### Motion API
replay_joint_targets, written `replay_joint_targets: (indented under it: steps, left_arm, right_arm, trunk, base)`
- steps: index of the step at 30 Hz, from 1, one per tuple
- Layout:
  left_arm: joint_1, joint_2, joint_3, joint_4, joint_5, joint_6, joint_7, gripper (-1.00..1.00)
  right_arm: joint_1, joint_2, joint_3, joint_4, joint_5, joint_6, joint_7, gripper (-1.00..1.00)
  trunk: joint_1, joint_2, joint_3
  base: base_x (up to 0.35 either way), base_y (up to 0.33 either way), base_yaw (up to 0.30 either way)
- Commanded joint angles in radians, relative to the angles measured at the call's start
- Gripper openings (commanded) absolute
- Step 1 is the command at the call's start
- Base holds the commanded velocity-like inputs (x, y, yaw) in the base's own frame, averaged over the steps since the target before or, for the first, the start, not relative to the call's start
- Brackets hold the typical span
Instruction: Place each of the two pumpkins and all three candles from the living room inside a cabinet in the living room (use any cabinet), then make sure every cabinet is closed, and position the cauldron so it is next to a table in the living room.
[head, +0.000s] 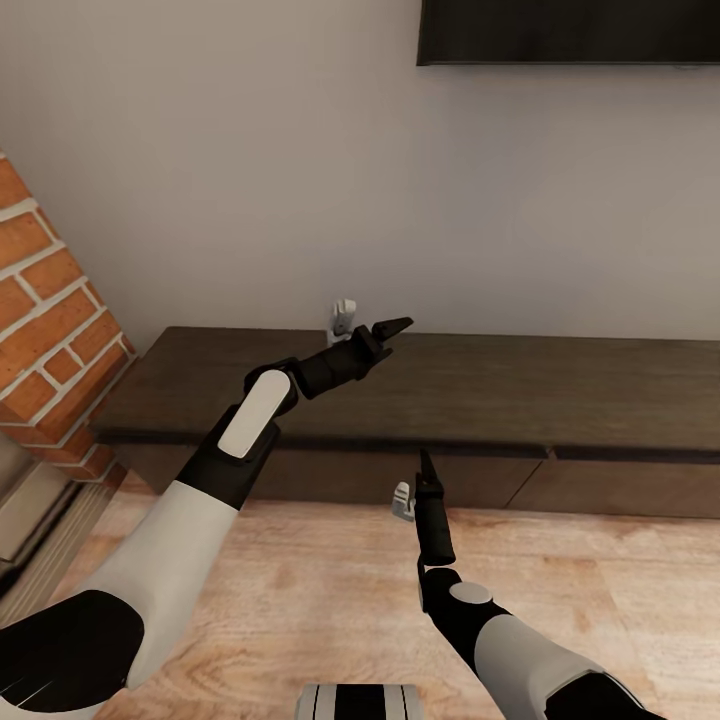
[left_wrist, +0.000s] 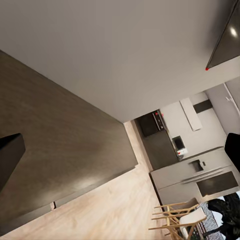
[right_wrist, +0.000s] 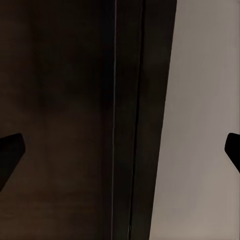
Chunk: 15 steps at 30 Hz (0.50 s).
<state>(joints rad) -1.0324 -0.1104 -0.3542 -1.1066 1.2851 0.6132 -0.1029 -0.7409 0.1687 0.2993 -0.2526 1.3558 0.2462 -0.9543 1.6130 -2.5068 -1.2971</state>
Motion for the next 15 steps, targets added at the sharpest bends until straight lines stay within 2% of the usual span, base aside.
replay_joint_targets:
  steps: [1, 4, 8, 15]
  left_arm:
    - [0.000, 0.000, 0.000, 0.002, 0.000, 0.000, 0.001, 1.00]
    - [0.000, 0.000, -0.006, 0.004, -0.001, -0.004, 0.001, 1.00]
    - [0.000, 0.000, -0.016, 0.000, 0.000, -0.011, 0.000, 1.00]
    - [0.000, 0.000, -0.020, 0.007, -0.001, -0.013, -0.001, 1.00]
  right_arm:
    - [0.000, 0.000, 0.000, 0.001, 0.001, 0.000, 0.001, 1.00]
    - [0.001, 0.000, 0.000, 0.001, 0.002, -0.001, 0.015, 1.00]
    - [0.002, 0.003, 0.000, 0.000, -0.001, -0.001, 0.054, 1.00]
    - [0.002, 0.006, 0.000, -0.001, -0.003, 0.002, 0.058, 1.00]
  trunk:
    - [0.000, 0.000, 0.000]
    - [0.000, 0.000, 0.000]
    - [0.000, 0.000, 0.000]
    - [0.000, 0.000, 0.000]
  base:
    - [0.138, -0.068, 0.000]
    - [0.176, -0.077, 0.000]
    - [0.047, -0.020, 0.000]
    - [0.098, -0.080, 0.000]
